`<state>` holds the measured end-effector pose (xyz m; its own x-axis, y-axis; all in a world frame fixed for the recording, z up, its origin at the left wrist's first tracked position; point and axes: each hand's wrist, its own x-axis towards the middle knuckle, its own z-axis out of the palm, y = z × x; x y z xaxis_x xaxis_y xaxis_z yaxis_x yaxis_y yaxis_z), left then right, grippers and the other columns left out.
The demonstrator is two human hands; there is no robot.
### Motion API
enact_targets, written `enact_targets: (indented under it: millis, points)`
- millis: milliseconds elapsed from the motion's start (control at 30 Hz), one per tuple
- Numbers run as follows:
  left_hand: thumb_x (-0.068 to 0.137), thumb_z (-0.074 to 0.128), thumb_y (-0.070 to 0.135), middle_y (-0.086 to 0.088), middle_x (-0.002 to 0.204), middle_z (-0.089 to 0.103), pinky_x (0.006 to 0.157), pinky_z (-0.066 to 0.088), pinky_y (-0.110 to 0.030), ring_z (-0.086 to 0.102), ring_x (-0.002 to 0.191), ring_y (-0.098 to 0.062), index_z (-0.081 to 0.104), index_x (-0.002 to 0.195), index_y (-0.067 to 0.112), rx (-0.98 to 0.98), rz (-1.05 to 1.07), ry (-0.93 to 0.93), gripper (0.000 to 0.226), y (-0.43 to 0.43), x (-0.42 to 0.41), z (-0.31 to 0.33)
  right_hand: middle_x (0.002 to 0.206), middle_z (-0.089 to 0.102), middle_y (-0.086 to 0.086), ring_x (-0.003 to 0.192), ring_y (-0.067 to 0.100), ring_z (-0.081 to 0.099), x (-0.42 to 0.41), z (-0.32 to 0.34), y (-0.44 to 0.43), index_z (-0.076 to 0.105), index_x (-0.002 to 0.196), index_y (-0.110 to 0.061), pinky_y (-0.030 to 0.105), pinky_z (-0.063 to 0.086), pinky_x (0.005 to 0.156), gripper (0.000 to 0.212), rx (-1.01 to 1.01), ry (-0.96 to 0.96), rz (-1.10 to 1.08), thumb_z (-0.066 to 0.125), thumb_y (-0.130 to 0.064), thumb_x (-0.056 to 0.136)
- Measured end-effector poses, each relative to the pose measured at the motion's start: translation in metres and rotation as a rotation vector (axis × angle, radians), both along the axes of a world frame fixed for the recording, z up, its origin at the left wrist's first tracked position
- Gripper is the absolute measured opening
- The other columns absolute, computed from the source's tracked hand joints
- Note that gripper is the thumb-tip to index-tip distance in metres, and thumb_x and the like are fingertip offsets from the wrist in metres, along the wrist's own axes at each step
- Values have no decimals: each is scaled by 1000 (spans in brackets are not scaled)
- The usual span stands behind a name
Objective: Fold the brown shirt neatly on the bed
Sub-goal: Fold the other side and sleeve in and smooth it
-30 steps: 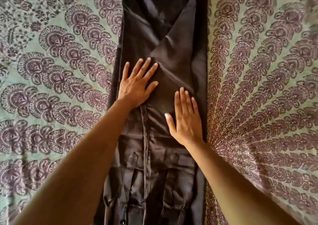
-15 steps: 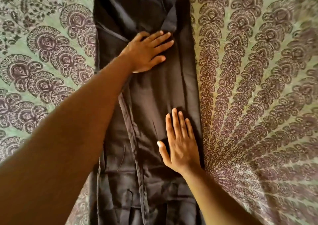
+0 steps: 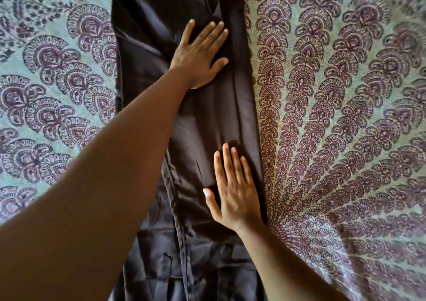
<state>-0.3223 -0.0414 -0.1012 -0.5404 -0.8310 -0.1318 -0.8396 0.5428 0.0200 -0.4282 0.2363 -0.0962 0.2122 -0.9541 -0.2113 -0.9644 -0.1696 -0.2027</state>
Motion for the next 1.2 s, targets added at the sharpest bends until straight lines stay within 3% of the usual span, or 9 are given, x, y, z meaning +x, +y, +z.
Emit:
enact_targets:
  millis: [167,333,500,667,767,867,967,1100,1200]
  points:
    - [97,17,49,-2,158,8,114,-9,-50,3,146,-16,8,150,15,51,176,47,63,-3,-20,11,153,15,20,143,30,11,0,-1,-1,22,145,-3,42,12,115,77,-12,17,3,37,-48,84]
    - [95,18,44,-2,156,18,115,-1,-45,12,145,-15,20,148,15,44,189,222,61,93,3,11,153,15,20,143,30,12,0,-3,0,20,146,-3,42,12,116,77,-23,27,-1,35,-48,85]
    - [94,20,43,0,155,23,114,7,-47,22,143,-19,24,147,25,58,109,95,57,120,55,2,153,14,21,143,31,13,0,-5,0,20,146,-3,41,11,116,75,-66,23,19,33,-47,87]
    - [99,24,38,-2,158,14,114,-2,-53,9,145,-21,20,148,25,22,384,59,51,71,64,8,153,14,21,143,31,13,-1,-8,1,20,146,-2,42,12,116,75,-97,21,20,31,-47,87]
    - [97,23,38,-1,157,15,115,0,-49,10,145,-19,23,148,24,-54,475,186,52,102,55,25,154,13,20,143,30,12,-1,-9,3,18,146,-3,43,12,116,74,-98,6,19,29,-47,89]
    - [94,18,41,2,156,18,115,0,-44,10,145,-16,29,146,25,-22,641,296,56,175,51,33,151,26,17,139,30,28,-3,-4,1,31,143,-5,42,25,111,65,-141,-73,-23,30,-44,90]
    - [90,13,48,2,156,19,115,2,-44,12,145,-16,29,145,27,60,662,263,62,223,58,27,138,48,12,117,30,51,-7,8,-21,50,130,-10,40,41,92,50,-274,-214,-129,35,-36,90]
    - [86,9,51,1,157,17,115,2,-45,11,145,-17,23,147,30,58,599,241,66,210,60,19,129,53,17,109,35,55,-2,11,-100,55,124,-10,41,43,90,46,-332,-305,-257,38,-32,86]
    - [85,7,52,1,157,16,115,1,-45,10,145,-17,22,147,31,52,600,255,67,188,54,16,134,48,16,119,35,48,5,15,-169,52,130,-15,41,38,99,53,-161,-465,-413,37,-36,83]
